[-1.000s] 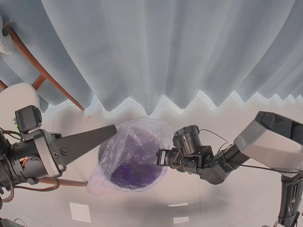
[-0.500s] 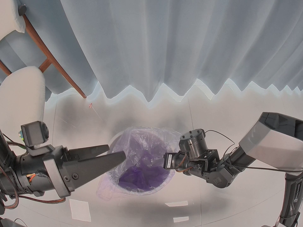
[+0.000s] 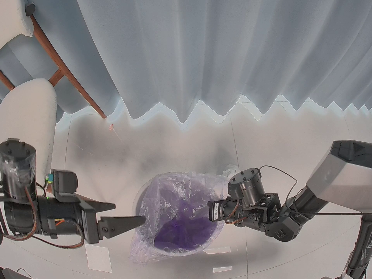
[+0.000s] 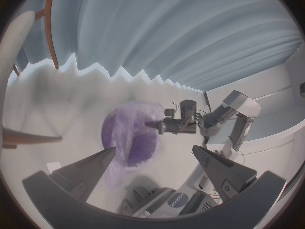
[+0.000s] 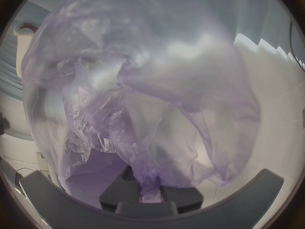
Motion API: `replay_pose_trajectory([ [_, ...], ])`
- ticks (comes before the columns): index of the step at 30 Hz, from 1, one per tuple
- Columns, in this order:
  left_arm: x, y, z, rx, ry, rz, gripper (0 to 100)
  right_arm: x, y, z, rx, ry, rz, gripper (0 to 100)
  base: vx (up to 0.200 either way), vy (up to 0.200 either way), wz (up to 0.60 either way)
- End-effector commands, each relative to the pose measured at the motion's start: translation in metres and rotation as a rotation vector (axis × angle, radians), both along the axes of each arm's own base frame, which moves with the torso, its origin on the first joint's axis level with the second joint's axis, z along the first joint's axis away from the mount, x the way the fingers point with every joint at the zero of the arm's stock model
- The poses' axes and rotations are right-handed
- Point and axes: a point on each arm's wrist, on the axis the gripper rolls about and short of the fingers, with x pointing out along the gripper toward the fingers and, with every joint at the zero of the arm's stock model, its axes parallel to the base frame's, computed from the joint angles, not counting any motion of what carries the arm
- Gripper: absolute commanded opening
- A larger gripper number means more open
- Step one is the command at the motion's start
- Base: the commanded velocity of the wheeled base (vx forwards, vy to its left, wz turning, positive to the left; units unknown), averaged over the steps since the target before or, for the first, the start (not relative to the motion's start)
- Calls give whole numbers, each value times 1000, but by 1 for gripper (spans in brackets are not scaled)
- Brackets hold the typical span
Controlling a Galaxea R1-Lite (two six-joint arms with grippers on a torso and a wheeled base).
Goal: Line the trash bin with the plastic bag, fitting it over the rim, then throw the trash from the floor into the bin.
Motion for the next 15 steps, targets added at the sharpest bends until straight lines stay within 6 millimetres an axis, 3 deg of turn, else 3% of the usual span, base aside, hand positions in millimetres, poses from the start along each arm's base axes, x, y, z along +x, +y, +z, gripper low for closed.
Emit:
replay_pose_trajectory([
  [1, 43, -9, -8, 109, 5, 63, 100, -13, -6, 11, 21, -52, 24, 0, 0, 0, 0],
  [5, 71, -27, -17, 160, 25, 55, 100, -19, -11, 11, 13, -50, 28, 0, 0, 0, 0],
  [10, 89, -50, -29, 221, 41, 59, 100, -23, -13, 7, 19, -55, 31, 0, 0, 0, 0],
  [15, 87, -66, -32, 254, 22, 39, 100, -25, -13, 4, 21, -70, 41, 0, 0, 0, 0],
])
